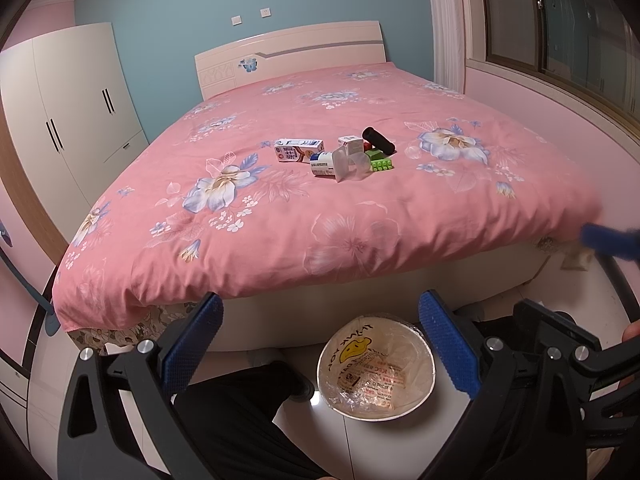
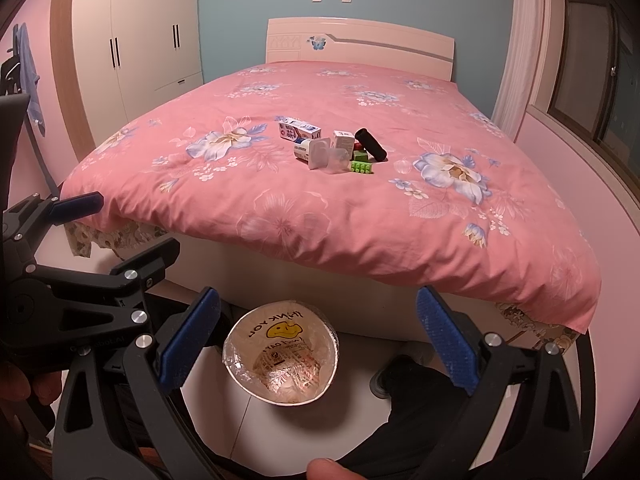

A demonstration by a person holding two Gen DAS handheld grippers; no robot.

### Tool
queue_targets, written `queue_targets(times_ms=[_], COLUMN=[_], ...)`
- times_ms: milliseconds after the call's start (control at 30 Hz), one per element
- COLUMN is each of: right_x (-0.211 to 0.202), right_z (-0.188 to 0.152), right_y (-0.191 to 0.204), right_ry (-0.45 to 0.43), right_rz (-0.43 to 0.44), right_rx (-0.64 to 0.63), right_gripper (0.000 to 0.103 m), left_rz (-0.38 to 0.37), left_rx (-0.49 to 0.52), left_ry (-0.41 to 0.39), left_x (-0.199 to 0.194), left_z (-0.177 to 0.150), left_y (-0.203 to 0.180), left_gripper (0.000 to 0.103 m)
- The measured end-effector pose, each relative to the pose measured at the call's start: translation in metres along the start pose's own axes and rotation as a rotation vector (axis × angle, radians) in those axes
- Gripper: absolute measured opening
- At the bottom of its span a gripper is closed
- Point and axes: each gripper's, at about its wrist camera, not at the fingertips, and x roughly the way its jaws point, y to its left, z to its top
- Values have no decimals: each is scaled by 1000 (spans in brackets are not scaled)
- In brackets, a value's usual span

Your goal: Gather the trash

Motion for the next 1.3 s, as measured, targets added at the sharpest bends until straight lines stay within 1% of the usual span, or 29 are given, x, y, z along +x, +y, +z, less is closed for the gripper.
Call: queue_targets(times_ms=[167, 267, 433, 500, 567, 633, 700, 767, 833, 967, 1067, 1167, 1200, 1267, 1300], right_x=[2, 13, 20, 22, 27, 34, 44, 54, 63, 82, 91, 104, 109, 121, 127], right_z=[1, 5, 12, 16, 20, 23, 28, 35, 42, 59, 69, 80, 85, 92, 95], right_y=[-2, -4, -17, -24, -33, -39, -51, -63, -71, -89, -92, -96, -97, -99, -101], right_ry=[4, 11, 12, 8, 14, 17, 27, 32, 29, 31, 12, -1, -3, -11, -10], right_rz=[4, -5, 29, 70, 129, 181, 242, 317, 342, 377, 392, 371, 365, 362, 365], right_rx=[-9, -24, -1, 1, -2, -16, -14, -16, -20, -45, -110, -162, -181, -211, -218], right_gripper=[96, 96, 96, 96, 96, 96, 96, 96, 96, 96, 96, 96, 96, 96, 96], left_rz=[-38, -60, -67, -89, -110, -135, -153, -171, -204, -235, -265, -257, -249, -227, -241], left_rx=[-3, 2, 8, -5, -5, 4, 32, 43, 39, 60, 64, 69, 83, 77, 77], left_ry=[10, 14, 19, 19, 12, -23, -37, -32, -14, 11, 36, 38, 47, 60, 65], left_x=[7, 14, 27, 32, 38, 44, 53, 61, 74, 97, 116, 131, 140, 152, 157], left_z=[-1, -1, 5, 8, 11, 15, 20, 26, 33, 46, 59, 68, 73, 80, 83], left_y=[3, 1, 1, 4, 6, 9, 11, 14, 20, 29, 35, 40, 41, 45, 47], left_gripper=[100, 100, 100, 100, 100, 100, 100, 100, 100, 100, 100, 100, 100, 100, 100])
